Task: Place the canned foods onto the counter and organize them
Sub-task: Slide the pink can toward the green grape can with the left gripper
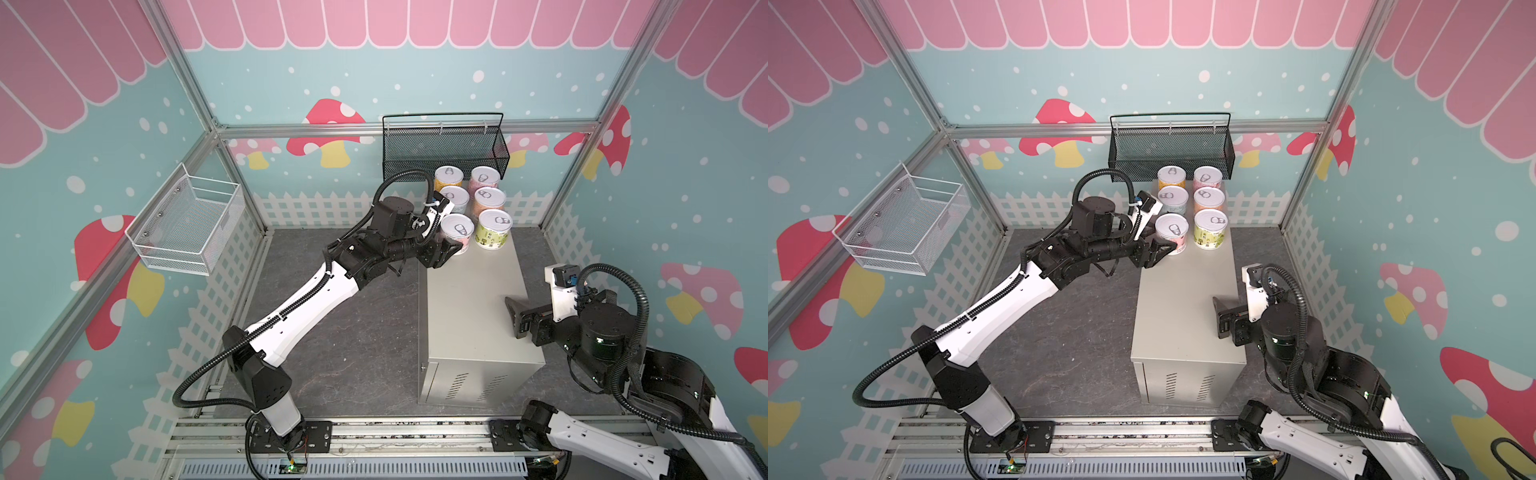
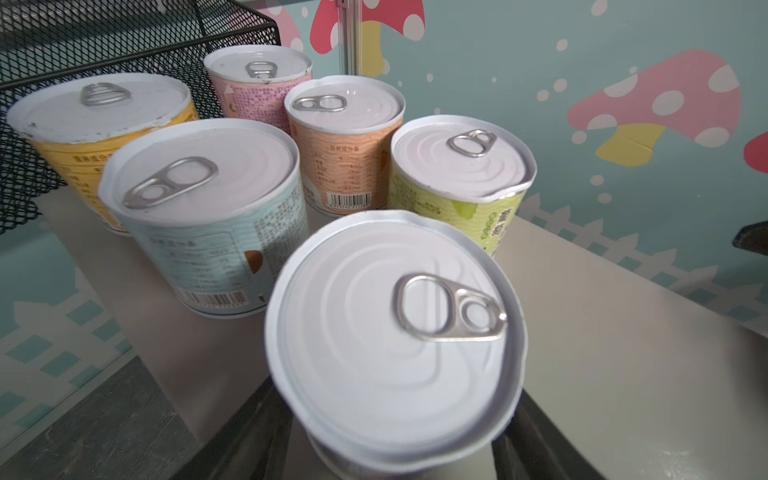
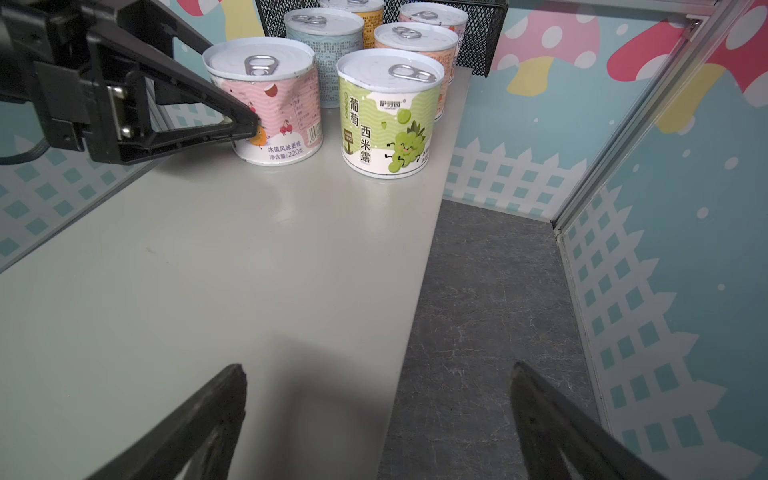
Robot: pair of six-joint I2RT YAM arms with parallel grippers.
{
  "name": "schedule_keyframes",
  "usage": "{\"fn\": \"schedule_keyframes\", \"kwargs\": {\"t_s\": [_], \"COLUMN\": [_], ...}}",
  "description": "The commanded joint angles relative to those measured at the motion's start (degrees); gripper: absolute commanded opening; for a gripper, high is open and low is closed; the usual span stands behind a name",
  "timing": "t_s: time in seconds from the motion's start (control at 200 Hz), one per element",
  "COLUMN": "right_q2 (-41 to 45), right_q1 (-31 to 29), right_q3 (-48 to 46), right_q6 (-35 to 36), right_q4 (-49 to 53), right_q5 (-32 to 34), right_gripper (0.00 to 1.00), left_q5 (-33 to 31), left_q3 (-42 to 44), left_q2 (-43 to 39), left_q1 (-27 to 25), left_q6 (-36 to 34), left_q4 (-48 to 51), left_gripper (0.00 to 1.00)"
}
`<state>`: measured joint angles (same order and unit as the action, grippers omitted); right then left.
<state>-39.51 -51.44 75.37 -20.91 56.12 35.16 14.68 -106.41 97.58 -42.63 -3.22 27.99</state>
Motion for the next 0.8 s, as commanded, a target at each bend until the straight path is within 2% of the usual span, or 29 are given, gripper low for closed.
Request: {"fn": "schedule_keyframes", "kwargs": {"t_s": [0.0,0.796], "right_q2": [0.6,0.7], "right_q1": [-0.3,-0.3], "right_q3": [0.0,-0.1], "right_q6": [-0.7,-0.1], "right_q4": [-0.4,-1.1], "right_q5": [1.1,0.4], "right_gripper": [0.99,0.99], "left_q5": [-0.9,0.6], "left_q3": [-1.1,-1.1], "left_q2": [2.2,5.2], "left_q1": [0.6,2.6], "left_q6": [-0.2,1.5], "left_q4": [1.2,-0.9], "left_gripper": [0.70,0.70]}}
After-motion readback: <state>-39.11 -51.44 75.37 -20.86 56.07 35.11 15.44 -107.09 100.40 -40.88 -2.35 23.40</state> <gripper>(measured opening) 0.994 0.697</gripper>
